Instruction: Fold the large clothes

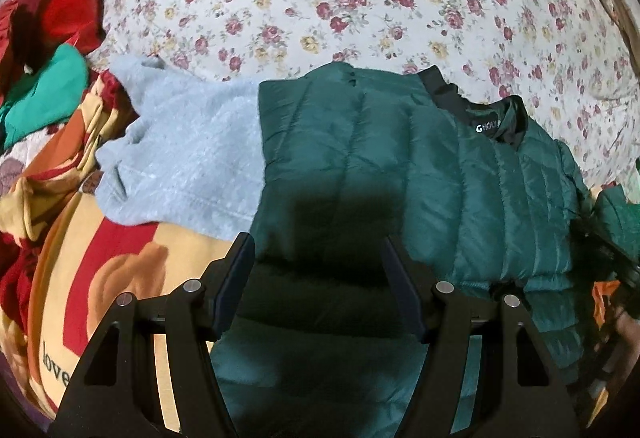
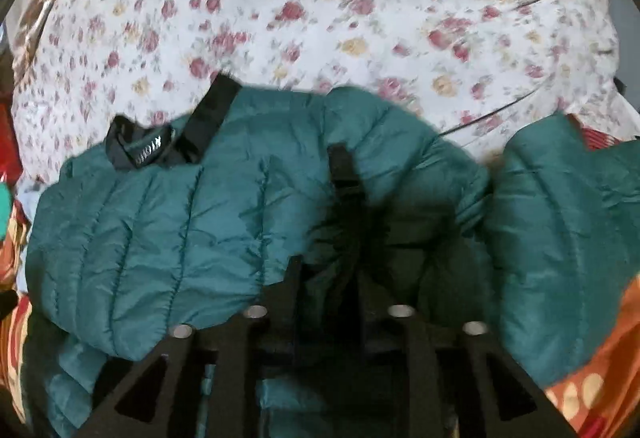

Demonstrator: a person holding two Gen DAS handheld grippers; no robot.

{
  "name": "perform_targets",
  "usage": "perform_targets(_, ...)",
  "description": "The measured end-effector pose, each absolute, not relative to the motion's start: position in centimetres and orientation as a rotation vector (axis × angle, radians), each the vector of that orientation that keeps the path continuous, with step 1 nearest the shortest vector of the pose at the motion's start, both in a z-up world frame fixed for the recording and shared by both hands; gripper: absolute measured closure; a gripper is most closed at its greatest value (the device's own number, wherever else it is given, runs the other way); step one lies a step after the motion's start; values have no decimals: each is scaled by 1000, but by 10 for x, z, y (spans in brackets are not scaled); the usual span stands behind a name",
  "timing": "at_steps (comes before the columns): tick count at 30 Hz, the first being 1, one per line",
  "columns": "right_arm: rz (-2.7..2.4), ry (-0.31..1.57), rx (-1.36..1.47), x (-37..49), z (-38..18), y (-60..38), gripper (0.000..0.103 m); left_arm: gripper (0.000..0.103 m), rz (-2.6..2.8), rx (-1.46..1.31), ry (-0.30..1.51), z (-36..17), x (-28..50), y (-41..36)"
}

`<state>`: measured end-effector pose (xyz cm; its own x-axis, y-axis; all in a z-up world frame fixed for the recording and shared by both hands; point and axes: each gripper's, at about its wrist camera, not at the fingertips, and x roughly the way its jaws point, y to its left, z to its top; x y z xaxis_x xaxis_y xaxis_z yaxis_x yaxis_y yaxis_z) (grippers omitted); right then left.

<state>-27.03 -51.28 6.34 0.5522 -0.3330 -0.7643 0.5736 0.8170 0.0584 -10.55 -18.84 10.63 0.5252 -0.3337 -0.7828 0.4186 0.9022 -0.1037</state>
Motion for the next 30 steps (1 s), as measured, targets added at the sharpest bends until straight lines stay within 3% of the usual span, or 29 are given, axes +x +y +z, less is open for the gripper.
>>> perform_targets(3,-538,739,316,-288,85,-503,41,37,-457,92,907,107,-100,-196)
perform_targets(7,-375,743,272,-280,92,-472,41,37,-461,89,902,105,-93,-208)
perform_targets(16,-391,874,276,-218,36,-485,41,37,-431,117,943,75,-75,-229)
perform_targets(20,-396,865,219,-197,33,-486,41,29,-416,118,931,71,-72,-234)
perform_targets(22,-390,862,215,-194,34,-488,41,25,-414,118,927,70,-72,-236)
perform_targets(30,-352,816,245,-236,69,-485,41,24,-404,135,918,66,-74,-240)
